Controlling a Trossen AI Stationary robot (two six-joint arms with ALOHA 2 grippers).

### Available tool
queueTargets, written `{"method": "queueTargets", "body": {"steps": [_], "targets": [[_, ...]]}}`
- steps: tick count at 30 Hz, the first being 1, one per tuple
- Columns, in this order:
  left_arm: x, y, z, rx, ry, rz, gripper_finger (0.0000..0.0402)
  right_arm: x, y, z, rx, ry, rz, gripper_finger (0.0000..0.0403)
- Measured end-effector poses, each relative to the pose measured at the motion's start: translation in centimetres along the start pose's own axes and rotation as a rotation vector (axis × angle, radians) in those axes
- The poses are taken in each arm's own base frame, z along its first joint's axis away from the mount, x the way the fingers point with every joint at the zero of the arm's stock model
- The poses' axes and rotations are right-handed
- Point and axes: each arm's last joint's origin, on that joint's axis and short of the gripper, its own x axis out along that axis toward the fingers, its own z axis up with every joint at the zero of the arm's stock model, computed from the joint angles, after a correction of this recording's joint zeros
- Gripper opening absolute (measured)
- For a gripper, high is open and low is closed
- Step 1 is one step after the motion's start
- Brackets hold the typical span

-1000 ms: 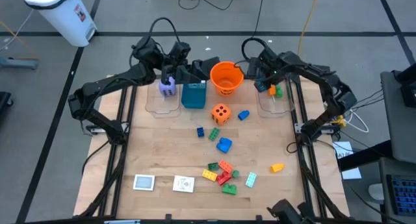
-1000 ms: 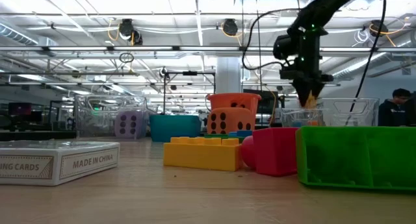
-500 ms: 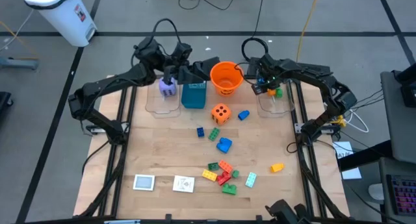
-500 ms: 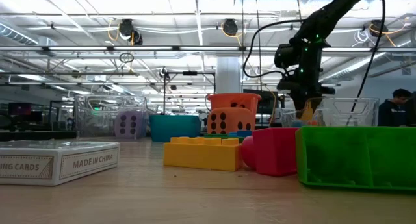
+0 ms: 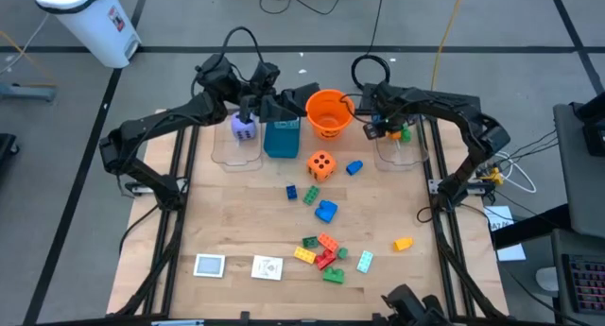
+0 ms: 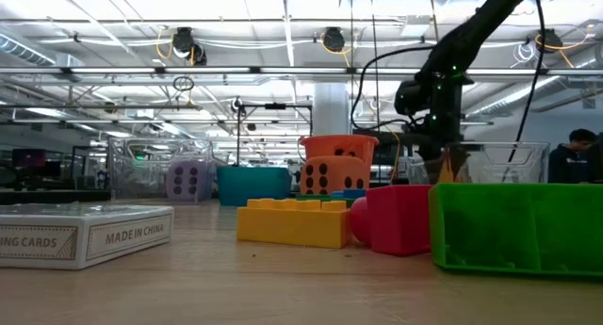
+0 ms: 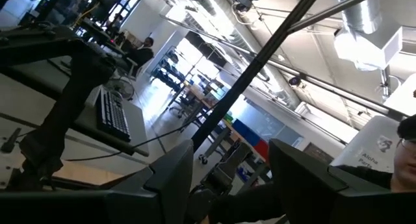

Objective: Pick & Place Toys
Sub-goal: Put the yellow game piece into the right transparent bin

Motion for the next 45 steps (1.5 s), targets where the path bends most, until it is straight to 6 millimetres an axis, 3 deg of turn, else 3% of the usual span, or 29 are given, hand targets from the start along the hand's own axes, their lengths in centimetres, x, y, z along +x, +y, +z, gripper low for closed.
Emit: {"method": "queueTargets", "body": {"steps": [21, 33, 45], "targets": [[0.0, 0.2, -0.1, -0.023, 0.008, 0.014, 0.0209, 0.6, -0.9, 0.6, 0.036, -0.014, -0.004, 0.0139], [0.0, 0.2, -0.1, -0.023, 0.004, 0.017, 0.0209, 0.6, -0.9, 0.7, 0.03, -0.028, -0.005, 0.0168], [0.0, 0.2, -0.1, -0.023, -0.01, 0.026, 0.0209, 0.2, -0.9, 0.7, -0.006, -0.044, 0.002, 0.0169]]}}
